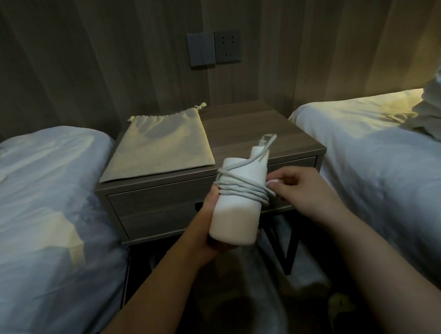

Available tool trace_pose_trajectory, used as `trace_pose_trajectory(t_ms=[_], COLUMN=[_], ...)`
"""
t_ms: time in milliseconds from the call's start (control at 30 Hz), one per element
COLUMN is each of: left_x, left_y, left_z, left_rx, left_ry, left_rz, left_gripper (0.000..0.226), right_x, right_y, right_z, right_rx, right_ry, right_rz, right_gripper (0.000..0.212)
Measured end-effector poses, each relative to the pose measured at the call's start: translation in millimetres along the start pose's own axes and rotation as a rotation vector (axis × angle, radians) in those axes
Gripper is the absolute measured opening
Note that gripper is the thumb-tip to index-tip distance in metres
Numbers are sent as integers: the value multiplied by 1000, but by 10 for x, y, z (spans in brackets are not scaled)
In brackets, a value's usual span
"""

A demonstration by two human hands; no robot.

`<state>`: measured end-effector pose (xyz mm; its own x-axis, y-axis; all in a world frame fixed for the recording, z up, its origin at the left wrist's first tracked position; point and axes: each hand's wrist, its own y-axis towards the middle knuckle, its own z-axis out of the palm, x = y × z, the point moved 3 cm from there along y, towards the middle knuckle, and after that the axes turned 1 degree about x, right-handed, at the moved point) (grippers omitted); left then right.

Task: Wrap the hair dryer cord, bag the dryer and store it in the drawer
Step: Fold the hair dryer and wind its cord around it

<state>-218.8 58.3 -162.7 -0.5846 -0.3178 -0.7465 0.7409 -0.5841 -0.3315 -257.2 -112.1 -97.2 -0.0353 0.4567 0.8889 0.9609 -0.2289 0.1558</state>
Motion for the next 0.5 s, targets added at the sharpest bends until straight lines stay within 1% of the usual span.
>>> trace_pose_trajectory(t_ms=[67,167,233,300,333,367,400,433,467,500], left_x=[14,8,-16,-80,-119,-145,-170,-191,-203,-201], left_y=[19,26,23,-11,-26,-42,-66,-88,-110,-107], left_z=[7,44,58,73,83,99,124,144,168,168], left_rx=[-12,-37,-47,-37,-35,-45,-61,-95,-122,-144], left_ry=[23,94,152,185,207,257,329,418,503,561], left_rz=[13,90,112,156,189,231,281,347,416,472], left_gripper=[75,49,39,40,41,39,31,27,34,48], right_x=[-2,11,53,77,78,68,53,41,25,11], right_y=[10,-9,-26,-15,-11,-9,-12,-17,-17,-13], right_z=[-7,-12,-28,-21,12,52,102,143,168,187], right_rx=[-30,-47,-57,-14,43,102,147,164,158,142], right_ry=[-113,-189,-159,3,110,211,304,369,397,414], right_rz=[-6,-2,11,63,106,157,205,236,244,238], right_gripper=[11,14,18,20,21,27,33,36,34,33])
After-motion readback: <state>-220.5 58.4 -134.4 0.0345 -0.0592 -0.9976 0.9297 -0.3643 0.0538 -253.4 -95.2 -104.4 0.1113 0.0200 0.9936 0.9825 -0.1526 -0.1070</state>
